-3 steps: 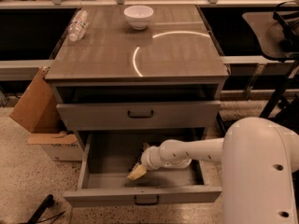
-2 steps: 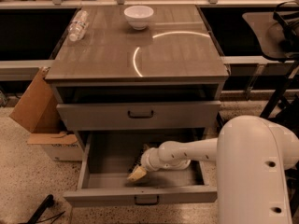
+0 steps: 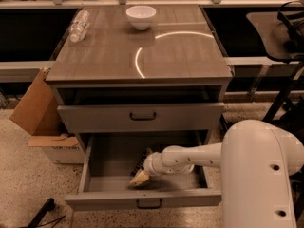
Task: Pick rxbar chocolate from middle drawer and place on counter
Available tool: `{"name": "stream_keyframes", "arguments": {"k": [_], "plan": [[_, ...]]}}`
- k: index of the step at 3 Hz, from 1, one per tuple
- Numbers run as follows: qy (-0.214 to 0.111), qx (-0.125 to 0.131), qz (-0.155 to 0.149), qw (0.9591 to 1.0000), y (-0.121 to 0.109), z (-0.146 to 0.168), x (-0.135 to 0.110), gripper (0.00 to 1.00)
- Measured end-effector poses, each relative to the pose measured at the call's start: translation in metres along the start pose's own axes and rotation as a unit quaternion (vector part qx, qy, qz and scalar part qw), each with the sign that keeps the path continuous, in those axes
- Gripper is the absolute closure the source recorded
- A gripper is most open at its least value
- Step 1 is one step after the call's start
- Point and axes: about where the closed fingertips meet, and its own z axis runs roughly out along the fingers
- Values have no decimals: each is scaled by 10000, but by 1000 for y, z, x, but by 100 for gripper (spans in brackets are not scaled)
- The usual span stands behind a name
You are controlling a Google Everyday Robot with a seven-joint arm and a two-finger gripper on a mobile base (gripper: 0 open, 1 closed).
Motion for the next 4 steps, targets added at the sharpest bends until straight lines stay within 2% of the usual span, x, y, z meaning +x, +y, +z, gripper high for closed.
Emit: {"name": "stream_keyframes", "arguments": {"k": [2,3,4], "plan": [[-32,-16,23,10000,0,4,8,41],[-73,16,-38,10000,-3,-4,6,65],[-242,127,-242,9993,-6,-26,-9,89]]}}
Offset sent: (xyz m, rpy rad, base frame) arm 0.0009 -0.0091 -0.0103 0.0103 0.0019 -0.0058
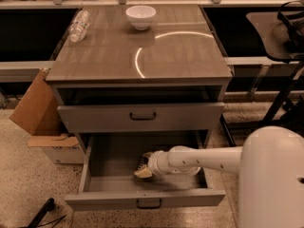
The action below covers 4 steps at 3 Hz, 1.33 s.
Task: Pick rxbar chocolate from middle drawer and place on counter
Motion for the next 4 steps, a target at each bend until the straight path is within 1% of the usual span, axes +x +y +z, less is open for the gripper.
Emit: {"name": "stream_keyframes", "arguments": {"k": [1,2,3,4], "plan": [[-290,74,-251,9992,-4,-26,-20,100],[-783,-10,-503,9957,-4,-66,-43,100],[-783,-12,-508,9956,-4,-67,-43,100],[-693,31,-986,9927,24,-97,-66,100]]}}
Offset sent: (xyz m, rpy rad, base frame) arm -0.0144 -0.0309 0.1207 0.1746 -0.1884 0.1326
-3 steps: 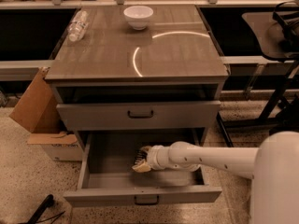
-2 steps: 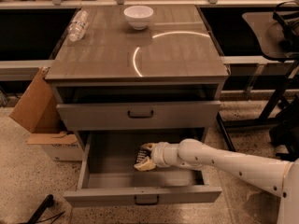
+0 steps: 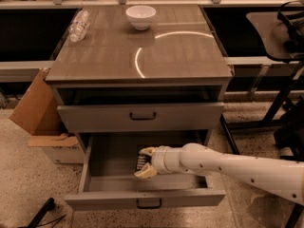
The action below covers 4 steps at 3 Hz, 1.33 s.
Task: Pick rxbar chocolate from middle drawer and place on counter
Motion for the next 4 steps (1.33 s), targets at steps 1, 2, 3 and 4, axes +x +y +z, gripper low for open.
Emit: {"name": "stream_keyframes", "arguments": {"k": [1,2,3,4], "plan": [[21,-40,-487,9988,27,-26,-33,100],[-182,35,-820,9965,41,-58,-61,100],[-181,31,-820,9965,41,-58,-61,100],[-338,-109,-918,9951,39,-63,-68,100]]}}
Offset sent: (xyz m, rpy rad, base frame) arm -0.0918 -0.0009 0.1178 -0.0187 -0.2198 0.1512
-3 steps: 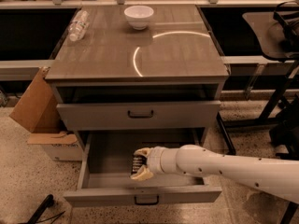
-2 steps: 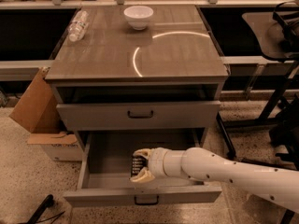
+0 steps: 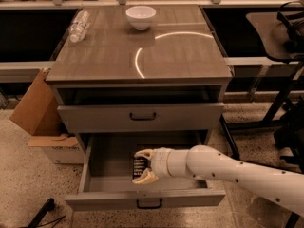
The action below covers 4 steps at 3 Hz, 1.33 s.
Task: Pick rxbar chocolate from middle drawer and place on counter
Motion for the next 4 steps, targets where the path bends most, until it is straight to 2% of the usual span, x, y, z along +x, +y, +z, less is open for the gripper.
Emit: {"name": "stream_keyframes", "arguments": {"k": [1,2,3,4], "plan": [[-540,48,-485,9973,-43,-28,-40,100],[-877,-157,-1005,9909,-65,-58,-82,100],[-1161,-448,-1626,9788,-61,-93,-126,100],[-1225,-614,-1728,9754,-53,-97,-131,100]]}}
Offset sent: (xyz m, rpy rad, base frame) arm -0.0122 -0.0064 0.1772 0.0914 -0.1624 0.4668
